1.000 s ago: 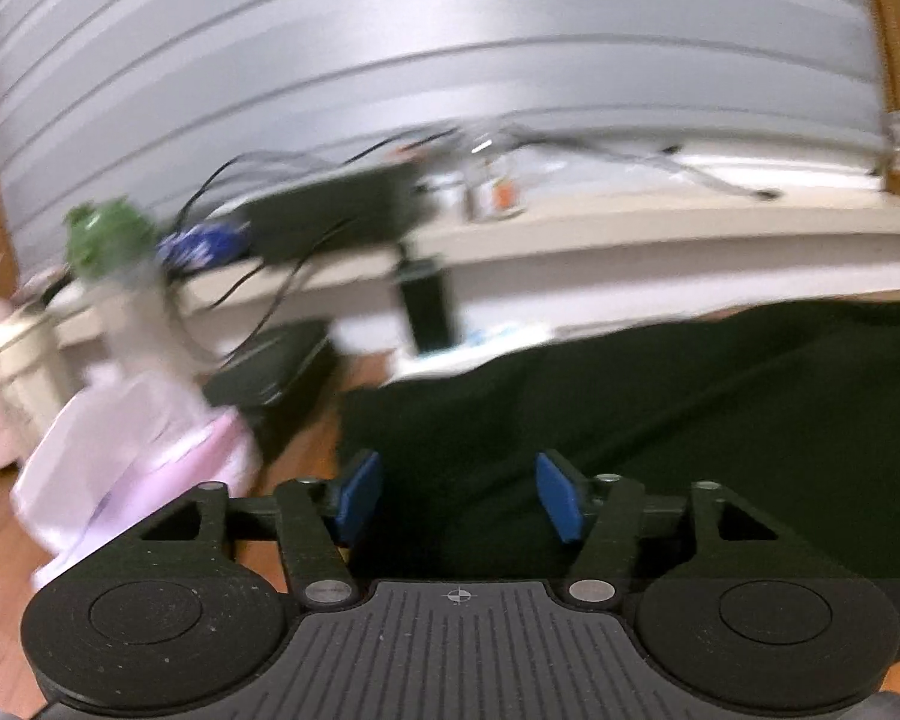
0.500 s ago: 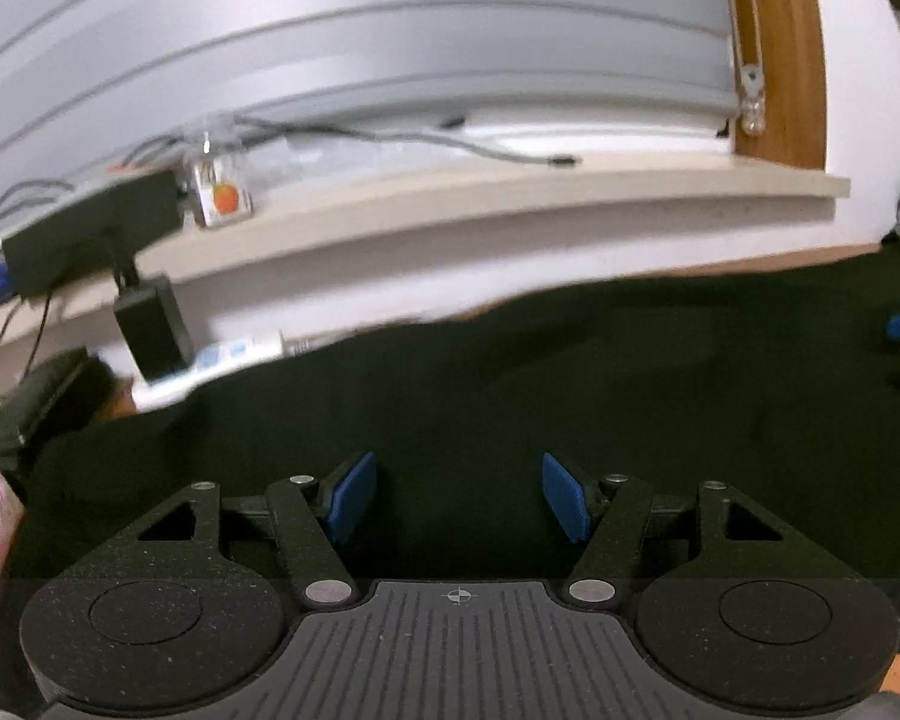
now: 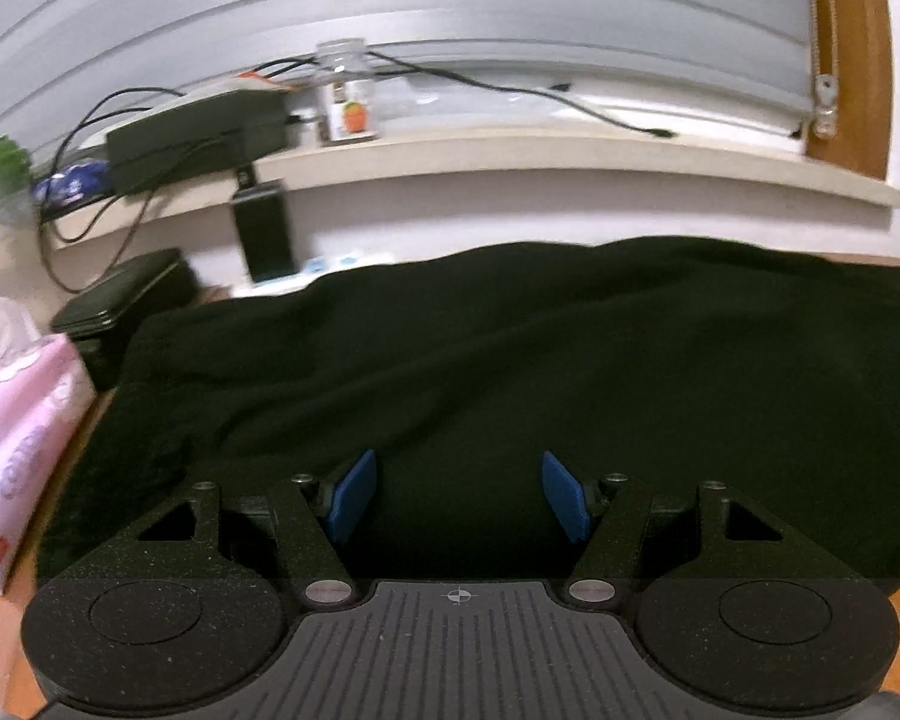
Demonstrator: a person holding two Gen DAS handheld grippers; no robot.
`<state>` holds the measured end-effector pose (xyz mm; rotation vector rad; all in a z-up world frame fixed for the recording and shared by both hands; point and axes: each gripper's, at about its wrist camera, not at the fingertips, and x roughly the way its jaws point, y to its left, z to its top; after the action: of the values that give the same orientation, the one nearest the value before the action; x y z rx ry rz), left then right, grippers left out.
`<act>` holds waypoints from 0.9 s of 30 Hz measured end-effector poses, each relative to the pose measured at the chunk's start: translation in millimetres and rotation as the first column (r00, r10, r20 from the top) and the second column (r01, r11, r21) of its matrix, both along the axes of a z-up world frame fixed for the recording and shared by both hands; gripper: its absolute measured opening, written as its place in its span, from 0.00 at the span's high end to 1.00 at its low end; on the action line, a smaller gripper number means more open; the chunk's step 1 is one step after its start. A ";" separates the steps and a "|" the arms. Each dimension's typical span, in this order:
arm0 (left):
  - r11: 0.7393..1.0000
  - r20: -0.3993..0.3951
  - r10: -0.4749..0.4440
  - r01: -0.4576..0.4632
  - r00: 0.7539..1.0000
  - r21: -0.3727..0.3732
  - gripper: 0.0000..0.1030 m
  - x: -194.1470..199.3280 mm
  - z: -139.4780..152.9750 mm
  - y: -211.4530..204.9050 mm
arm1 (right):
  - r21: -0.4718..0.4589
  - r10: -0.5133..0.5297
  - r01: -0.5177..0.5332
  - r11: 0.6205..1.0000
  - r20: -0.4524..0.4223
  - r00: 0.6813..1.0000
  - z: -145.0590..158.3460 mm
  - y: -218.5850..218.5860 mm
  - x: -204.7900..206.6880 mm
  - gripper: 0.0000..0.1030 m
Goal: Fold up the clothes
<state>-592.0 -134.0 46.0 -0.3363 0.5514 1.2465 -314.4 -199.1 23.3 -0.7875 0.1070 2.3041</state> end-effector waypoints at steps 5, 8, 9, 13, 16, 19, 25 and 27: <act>1.000 0.020 -0.013 0.014 1.000 -0.015 0.36 -5.7 -2.7 0.9 | 0.028 -0.044 0.047 0.998 -0.129 0.991 34.5 -7.9 24.1 0.97; 1.000 0.028 -0.016 0.016 0.999 -0.019 0.36 -6.3 -3.0 1.2 | 0.035 -0.052 0.059 0.998 -0.168 0.984 47.7 -14.9 36.6 0.97; 1.000 0.027 -0.016 0.016 1.000 -0.018 0.36 -5.8 -3.2 1.1 | 0.035 -0.048 0.055 0.998 -0.164 0.985 47.8 -15.9 38.6 0.98; 1.000 0.010 -0.007 0.007 1.000 -0.010 0.36 -3.5 -2.8 -1.6 | 0.009 -0.069 0.071 0.997 -0.127 0.990 30.6 -8.5 36.2 0.97; 1.000 0.016 0.019 -0.019 1.000 0.012 0.36 -10.4 3.3 -8.0 | 0.006 -0.068 0.070 0.998 -0.118 0.991 23.8 -12.2 36.3 0.97; 0.996 0.055 0.059 -0.062 0.997 0.059 0.35 -28.1 16.2 -22.0 | 0.021 -0.073 0.075 0.997 -0.110 0.991 24.6 -17.7 35.3 0.96; 0.979 0.124 0.153 -0.167 0.980 0.112 0.33 -73.9 32.4 -48.4 | -0.023 -0.078 0.075 0.997 -0.135 0.988 25.6 -29.8 35.6 0.90; 0.975 0.127 0.180 -0.194 0.975 0.105 0.33 -85.5 32.4 -48.4 | -0.035 -0.079 0.074 0.997 -0.141 0.987 24.8 -33.1 32.9 0.89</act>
<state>-677.5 -182.4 78.5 -0.3667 0.3501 1.4250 -281.5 -232.2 48.1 -0.6218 0.2322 2.2886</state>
